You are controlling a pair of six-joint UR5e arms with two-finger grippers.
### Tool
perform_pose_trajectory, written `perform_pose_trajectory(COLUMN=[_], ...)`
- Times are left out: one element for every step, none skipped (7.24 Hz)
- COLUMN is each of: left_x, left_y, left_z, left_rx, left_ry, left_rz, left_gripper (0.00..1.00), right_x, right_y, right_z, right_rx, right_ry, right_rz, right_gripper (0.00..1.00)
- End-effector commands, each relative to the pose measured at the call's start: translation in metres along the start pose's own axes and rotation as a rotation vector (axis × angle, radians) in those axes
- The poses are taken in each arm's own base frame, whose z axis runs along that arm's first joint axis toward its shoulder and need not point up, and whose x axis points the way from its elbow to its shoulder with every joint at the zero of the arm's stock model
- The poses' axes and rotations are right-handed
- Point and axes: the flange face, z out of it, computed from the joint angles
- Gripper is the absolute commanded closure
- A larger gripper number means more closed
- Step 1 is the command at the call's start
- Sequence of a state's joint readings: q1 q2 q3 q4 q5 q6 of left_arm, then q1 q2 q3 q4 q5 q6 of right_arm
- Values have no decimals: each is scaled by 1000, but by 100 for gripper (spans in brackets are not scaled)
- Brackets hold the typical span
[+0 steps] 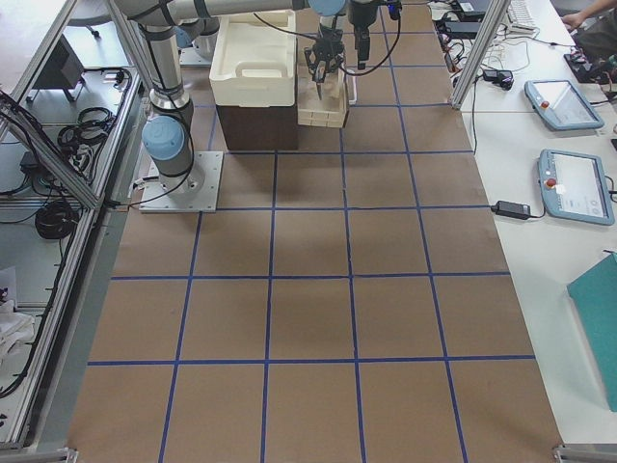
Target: Place scissors in drawer with both arms
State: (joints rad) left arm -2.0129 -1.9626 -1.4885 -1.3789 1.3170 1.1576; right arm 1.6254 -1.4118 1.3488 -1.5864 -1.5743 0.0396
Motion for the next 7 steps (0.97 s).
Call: perform_pose_trajectory(left_x=[7,8,8,10,9,9,10], left_y=[-7,-6,-5,-5,-5,-5,-5], left_z=[4,7,9,9,10,10,9], left_rx=[-7,-11,-18,-19,-17,-17,-20], left_ry=[5,11,20,21,24,26,22], left_rz=[6,4,2,3,-2,-18,-17], left_gripper=[100,100,100,98,74,3,0], right_x=[1,1,1,1,1,1,1], right_y=[10,12,12,12,12,12,13], right_z=[6,7,9,8,8,8,11], right_rx=[-14,-13,-14,-11,-11,-10,-17], right_ry=[3,3,3,2,2,2,2], right_rz=[0,0,3,6,6,1,1], right_gripper=[0,0,0,0,0,0,0])
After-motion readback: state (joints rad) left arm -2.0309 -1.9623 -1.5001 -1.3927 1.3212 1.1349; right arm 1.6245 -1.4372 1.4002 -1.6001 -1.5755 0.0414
